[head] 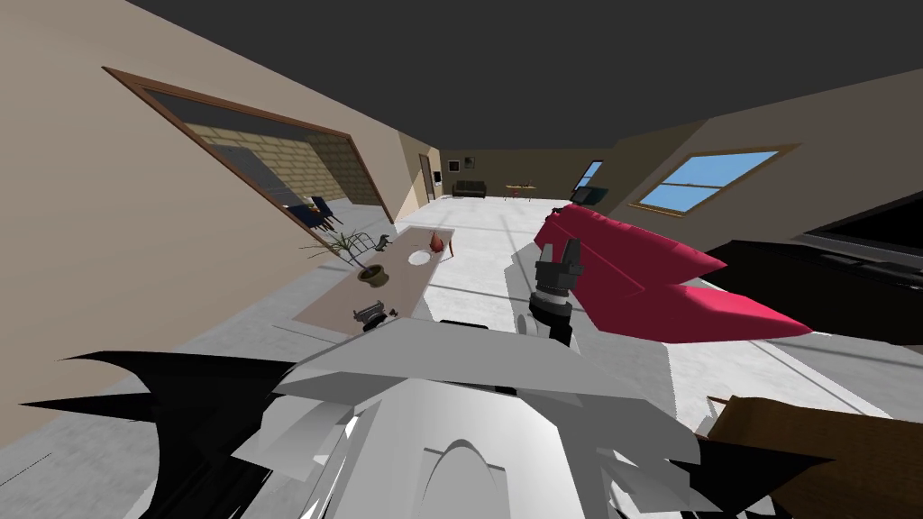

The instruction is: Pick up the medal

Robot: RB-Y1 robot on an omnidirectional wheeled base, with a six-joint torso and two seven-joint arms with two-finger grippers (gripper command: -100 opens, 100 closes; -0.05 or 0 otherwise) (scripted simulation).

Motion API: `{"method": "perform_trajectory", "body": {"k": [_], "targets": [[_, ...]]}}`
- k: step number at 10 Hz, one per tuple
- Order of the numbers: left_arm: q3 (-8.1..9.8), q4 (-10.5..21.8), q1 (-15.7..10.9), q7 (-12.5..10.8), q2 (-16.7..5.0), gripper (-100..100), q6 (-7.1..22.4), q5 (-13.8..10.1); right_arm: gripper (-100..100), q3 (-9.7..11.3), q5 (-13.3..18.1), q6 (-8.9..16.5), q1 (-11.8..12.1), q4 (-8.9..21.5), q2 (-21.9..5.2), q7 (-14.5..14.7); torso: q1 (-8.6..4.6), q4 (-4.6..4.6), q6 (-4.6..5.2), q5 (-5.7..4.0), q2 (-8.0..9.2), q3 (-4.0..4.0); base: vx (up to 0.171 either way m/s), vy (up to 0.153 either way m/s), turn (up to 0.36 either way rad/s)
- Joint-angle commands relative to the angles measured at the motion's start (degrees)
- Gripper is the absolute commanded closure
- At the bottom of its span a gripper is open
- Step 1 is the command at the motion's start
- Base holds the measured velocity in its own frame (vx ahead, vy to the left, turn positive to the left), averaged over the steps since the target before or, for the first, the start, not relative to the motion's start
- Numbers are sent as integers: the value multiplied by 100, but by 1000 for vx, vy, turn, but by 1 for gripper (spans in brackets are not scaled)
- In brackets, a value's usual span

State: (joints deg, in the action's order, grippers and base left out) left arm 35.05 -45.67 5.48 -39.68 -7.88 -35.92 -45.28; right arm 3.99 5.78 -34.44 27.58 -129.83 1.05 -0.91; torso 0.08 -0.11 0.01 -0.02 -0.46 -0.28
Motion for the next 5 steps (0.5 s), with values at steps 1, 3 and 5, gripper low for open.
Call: {"method": "perform_trajectory", "body": {"k": [1,3,5], "targets": [[222,253,-123,-75,164,-100,18,-182,0,0,0,0,0,0,0,0,0,0,0,0,0,0,132,-3,72],[351,439,-207,-136,259,-100,14,-286,0,0,0,0,0,0,0,0,2,0,2,0,1,0,98,-9,27],[472,608,-282,-191,360,-100,11,-381,0,0,0,0,-1,0,0,0,1,2,1,0,8,4,88,-5,27]]}}
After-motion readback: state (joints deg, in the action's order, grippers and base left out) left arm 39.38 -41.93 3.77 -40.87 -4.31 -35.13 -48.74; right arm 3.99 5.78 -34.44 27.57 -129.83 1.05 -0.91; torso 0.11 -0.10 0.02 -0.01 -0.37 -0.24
